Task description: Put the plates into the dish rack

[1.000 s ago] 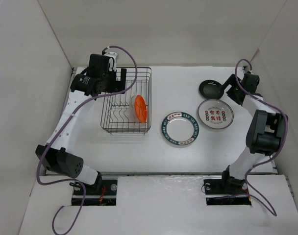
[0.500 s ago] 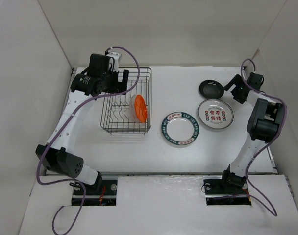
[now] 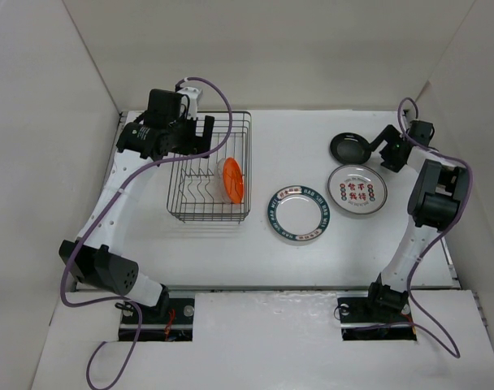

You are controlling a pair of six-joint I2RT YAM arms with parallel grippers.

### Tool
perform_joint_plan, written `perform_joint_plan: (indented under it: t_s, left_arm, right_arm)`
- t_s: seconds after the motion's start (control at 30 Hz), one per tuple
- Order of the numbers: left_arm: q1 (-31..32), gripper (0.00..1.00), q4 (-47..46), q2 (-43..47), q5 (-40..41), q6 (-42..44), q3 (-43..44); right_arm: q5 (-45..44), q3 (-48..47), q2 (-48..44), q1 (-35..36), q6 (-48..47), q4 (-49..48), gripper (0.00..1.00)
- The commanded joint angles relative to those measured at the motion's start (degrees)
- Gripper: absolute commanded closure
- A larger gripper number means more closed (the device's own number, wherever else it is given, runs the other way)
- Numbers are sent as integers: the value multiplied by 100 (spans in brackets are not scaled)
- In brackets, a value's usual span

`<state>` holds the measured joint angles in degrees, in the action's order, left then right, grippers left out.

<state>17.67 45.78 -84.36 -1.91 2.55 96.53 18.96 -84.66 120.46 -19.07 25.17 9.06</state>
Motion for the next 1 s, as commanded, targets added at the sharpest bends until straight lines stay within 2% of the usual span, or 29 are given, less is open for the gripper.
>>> perform_joint_plan:
  t_s: [0.0, 0.1, 0.33, 0.4, 0.47, 0.53, 0.57, 0.67, 0.77, 0.97]
  left_arm:
    - [26, 1, -25, 112, -28, 53, 235]
    - [26, 1, -25, 112, -28, 53, 235]
    - [26, 1, 27, 165, 24, 53, 287]
    - [26, 1, 28, 217, 24, 53, 287]
    - [26, 1, 28, 218, 24, 53, 287]
    - [26, 1, 28, 271, 24, 53, 287]
    - [26, 1, 28, 271, 24, 53, 287]
    - [26, 1, 28, 332, 24, 53, 287]
    - [26, 1, 28, 385, 77, 53, 173]
    - [26, 1, -86, 569, 77, 53, -20]
  right_arm:
    - [161, -305, 100, 0, -91, 253, 5]
    - [300, -436, 214, 0, -91, 316, 8]
    - [240, -806, 399, 0, -91, 965, 26]
    - [187, -973, 460, 0, -91, 1211, 38]
    - [187, -1026, 513, 0, -91, 1396, 40]
    - [187, -1175, 575, 0, -91, 1502, 51]
    - [187, -1175, 627, 0, -91, 1554, 53]
    - [135, -1421, 741, 0, -91, 1783, 60]
    - [134, -1562, 794, 0, -91, 1924, 60]
    - [134, -1808, 970, 0, -39, 2056, 68]
